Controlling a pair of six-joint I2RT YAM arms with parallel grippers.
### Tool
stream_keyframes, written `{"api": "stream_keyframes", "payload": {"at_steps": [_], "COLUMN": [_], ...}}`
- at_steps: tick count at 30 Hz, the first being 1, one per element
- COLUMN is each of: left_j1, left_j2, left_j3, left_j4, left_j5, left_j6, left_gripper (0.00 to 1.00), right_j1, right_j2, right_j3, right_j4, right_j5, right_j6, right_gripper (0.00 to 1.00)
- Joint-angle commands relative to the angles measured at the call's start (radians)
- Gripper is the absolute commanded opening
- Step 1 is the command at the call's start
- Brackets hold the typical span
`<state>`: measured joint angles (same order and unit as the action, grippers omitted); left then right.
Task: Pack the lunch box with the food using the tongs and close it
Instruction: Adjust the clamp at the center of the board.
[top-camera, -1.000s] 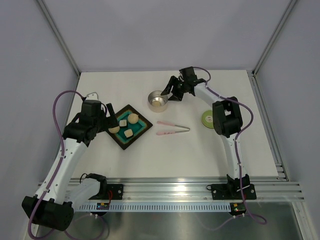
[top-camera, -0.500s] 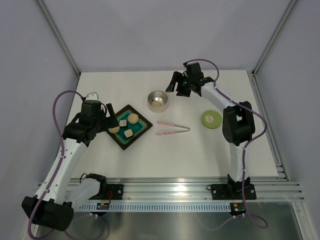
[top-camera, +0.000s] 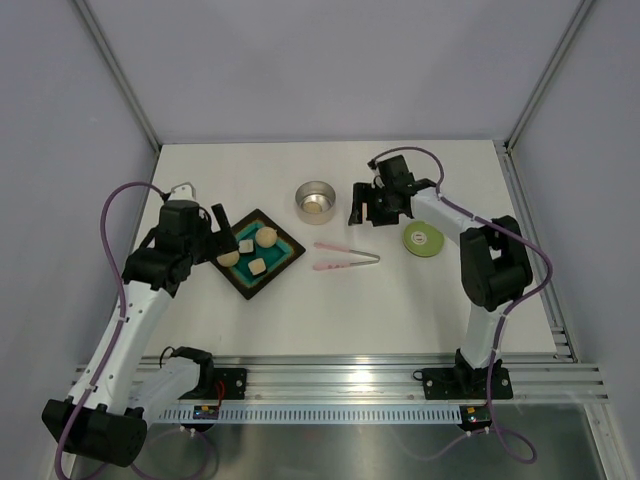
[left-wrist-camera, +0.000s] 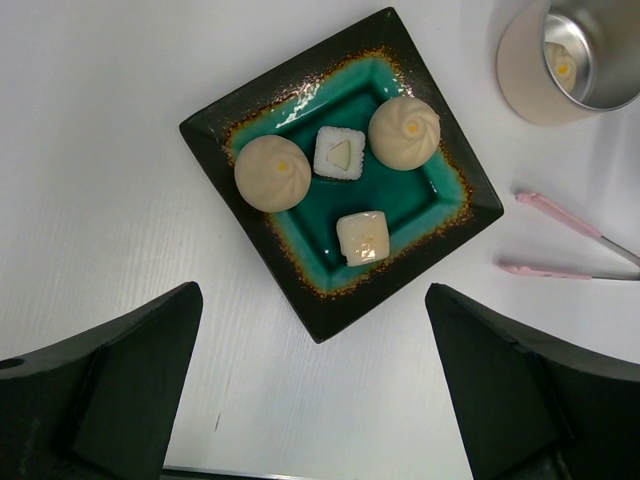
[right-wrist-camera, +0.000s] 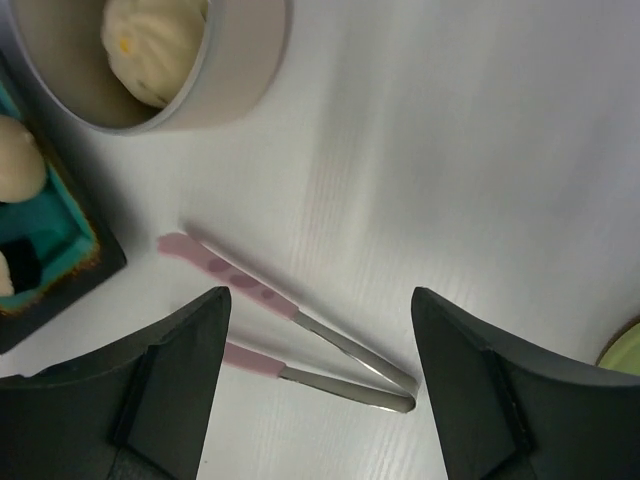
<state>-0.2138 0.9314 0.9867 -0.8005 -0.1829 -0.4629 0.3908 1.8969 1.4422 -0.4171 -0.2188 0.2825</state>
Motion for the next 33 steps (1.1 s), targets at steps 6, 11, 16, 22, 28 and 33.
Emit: {"api": "stream_keyframes", "payload": {"at_steps": [6, 11, 16, 22, 28, 33], "left_j1": [0.005, 0.007, 0.007, 0.005, 0.005, 0.007], "left_j2": [0.038, 0.05, 0.063, 0.043, 0.043, 0.049], "left_j3": [0.001, -0.002, 0.009, -0.014, -0.014, 0.004], "left_j4": [0.073, 0.081, 0.069, 0.075, 0.075, 0.07], "left_j5": [0.065, 0.066, 0.063, 0.063, 0.054, 0.079], "left_j6": [-0.034, -0.033, -0.033, -0.033, -0.04, -0.043], "left_gripper": [0.99, 0.99, 0.99, 0.99, 0.99, 0.99], "right_j1": [0.055, 0.121, 0.161, 0.226, 0.298, 0.345], "right_j2": [-0.006, -0.01, -0.054, -0.139, -0.18, -0.176], "right_j3": [-0.19, -0.246, -0.327, -0.422, -0.428, -0.424], "right_j4": [0.143, 0.176, 0.234, 0.235, 0.172, 0.132], "right_j5": [-0.057, -0.044, -0.083, -0.047, -0.019, -0.011], "right_j6": [0.055, 0.087, 0.141, 0.192, 0.147, 0.109], "right_gripper": [0.81, 0.81, 0.84, 0.85, 0.86, 0.86]}}
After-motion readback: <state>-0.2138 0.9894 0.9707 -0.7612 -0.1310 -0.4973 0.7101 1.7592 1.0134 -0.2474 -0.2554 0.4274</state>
